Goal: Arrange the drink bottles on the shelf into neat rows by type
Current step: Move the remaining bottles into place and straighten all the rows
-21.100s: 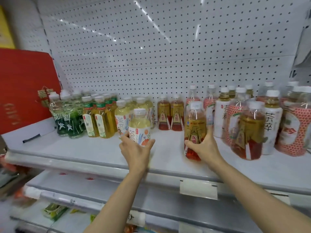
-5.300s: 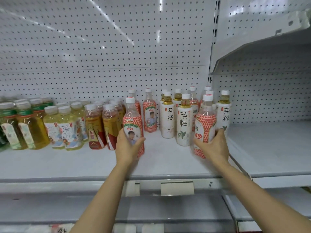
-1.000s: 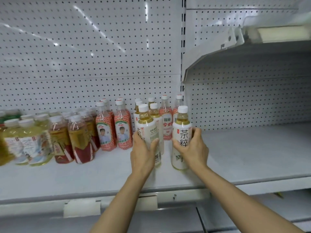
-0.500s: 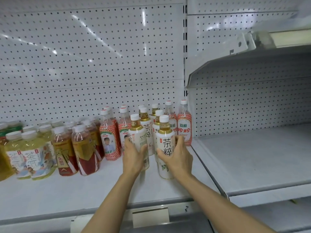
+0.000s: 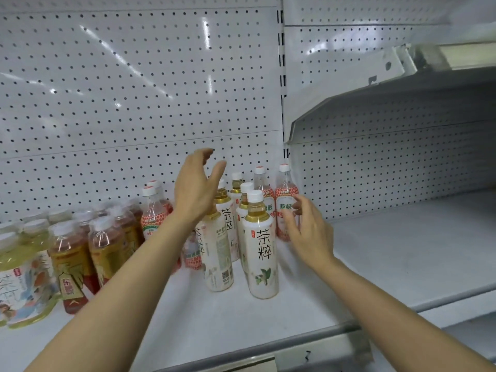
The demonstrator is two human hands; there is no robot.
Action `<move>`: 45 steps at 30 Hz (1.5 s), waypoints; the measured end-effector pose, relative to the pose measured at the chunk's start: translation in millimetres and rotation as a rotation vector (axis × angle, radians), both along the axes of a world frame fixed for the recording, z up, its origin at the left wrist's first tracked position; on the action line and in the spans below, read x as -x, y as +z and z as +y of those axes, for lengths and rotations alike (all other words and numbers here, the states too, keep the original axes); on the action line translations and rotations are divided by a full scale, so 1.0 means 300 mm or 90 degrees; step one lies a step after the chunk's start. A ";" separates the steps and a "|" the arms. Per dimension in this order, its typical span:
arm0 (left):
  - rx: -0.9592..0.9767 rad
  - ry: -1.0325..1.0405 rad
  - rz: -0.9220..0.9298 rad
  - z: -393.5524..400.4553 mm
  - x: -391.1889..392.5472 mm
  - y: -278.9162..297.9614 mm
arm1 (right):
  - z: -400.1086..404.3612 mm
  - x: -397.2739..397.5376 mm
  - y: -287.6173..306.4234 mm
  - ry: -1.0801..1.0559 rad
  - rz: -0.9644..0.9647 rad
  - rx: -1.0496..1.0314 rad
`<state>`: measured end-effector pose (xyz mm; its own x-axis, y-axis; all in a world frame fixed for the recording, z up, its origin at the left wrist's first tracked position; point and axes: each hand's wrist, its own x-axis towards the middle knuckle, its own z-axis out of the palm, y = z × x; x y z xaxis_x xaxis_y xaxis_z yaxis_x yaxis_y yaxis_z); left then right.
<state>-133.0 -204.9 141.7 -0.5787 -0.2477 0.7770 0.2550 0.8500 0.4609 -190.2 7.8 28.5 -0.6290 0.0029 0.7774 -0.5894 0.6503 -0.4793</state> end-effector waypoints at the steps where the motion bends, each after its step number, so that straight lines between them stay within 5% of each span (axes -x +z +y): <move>1: 0.036 -0.001 -0.026 0.007 0.044 0.039 | 0.011 0.030 0.004 -0.010 -0.003 -0.008; 10: 0.275 -0.011 -0.380 0.087 0.388 0.191 | 0.033 0.275 0.023 -0.055 -0.112 -0.064; 21: 0.285 -0.127 -0.584 0.117 0.585 0.199 | -0.035 0.426 0.029 0.215 -0.311 0.130; 26: 0.398 -0.089 -0.522 0.147 0.604 0.162 | -0.049 0.450 0.009 0.226 -0.347 0.172; 34: 0.404 -0.138 -0.445 0.174 0.547 0.203 | 0.008 0.397 0.001 0.154 -0.304 0.235; 45: 0.138 -0.303 -0.223 0.252 0.291 0.413 | 0.191 0.135 0.129 0.102 -0.149 0.270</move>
